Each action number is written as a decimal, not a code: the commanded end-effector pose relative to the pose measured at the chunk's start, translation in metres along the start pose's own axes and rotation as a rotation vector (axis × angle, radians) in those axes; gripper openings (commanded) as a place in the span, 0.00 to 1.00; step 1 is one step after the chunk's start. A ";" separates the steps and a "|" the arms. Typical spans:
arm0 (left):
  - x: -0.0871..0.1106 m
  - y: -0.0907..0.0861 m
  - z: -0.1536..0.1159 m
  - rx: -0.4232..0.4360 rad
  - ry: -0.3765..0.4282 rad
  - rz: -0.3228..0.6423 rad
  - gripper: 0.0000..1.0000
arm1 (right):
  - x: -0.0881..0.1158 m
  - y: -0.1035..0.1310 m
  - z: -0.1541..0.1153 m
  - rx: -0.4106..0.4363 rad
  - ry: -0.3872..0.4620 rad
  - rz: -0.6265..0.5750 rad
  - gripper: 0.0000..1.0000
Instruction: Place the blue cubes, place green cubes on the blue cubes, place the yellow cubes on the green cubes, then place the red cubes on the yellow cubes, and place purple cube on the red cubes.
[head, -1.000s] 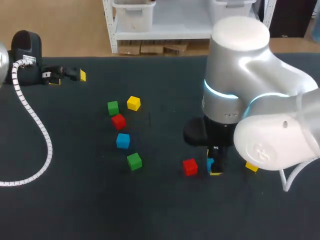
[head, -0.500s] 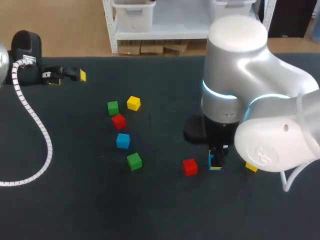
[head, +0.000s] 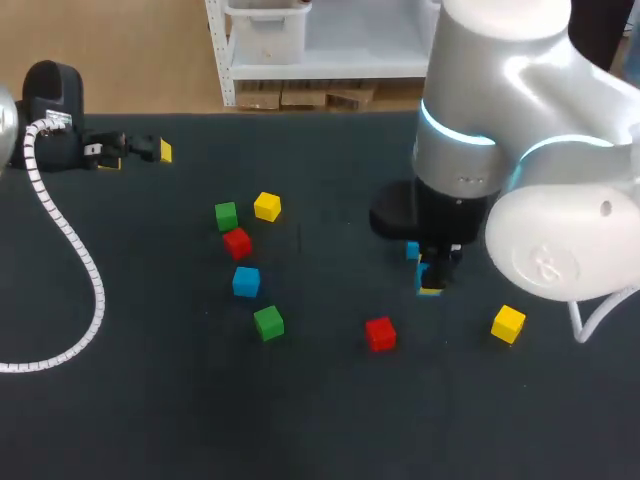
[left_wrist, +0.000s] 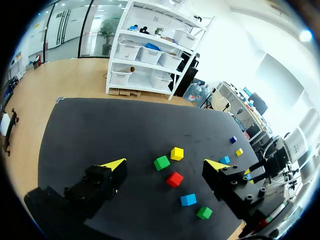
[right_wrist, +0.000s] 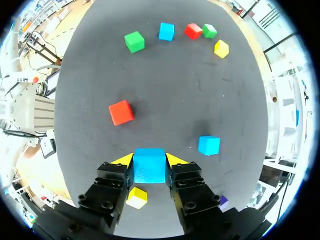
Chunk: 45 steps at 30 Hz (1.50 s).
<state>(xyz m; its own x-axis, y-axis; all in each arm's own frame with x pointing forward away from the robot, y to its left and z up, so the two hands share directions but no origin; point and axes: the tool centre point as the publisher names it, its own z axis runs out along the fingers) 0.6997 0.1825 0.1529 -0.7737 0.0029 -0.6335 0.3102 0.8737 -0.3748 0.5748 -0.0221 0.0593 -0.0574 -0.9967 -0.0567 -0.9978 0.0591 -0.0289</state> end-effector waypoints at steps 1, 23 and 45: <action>0.001 0.002 0.000 0.011 -0.007 0.002 1.00 | -0.008 -0.004 -0.007 0.010 0.011 -0.007 0.00; 0.001 0.002 0.000 0.011 -0.007 0.002 1.00 | -0.045 -0.041 0.013 -0.037 -0.025 -0.102 0.00; 0.001 0.002 0.000 0.011 -0.007 0.002 1.00 | -0.055 -0.085 0.048 -0.042 -0.012 -0.057 0.00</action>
<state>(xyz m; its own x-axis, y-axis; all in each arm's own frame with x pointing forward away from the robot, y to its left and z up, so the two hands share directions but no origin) 0.6997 0.1825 0.1528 -0.7737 0.0030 -0.6335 0.3102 0.8737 -0.3748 0.6544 0.0272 0.0217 0.0036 -0.9973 -0.0740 -1.0000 -0.0031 -0.0077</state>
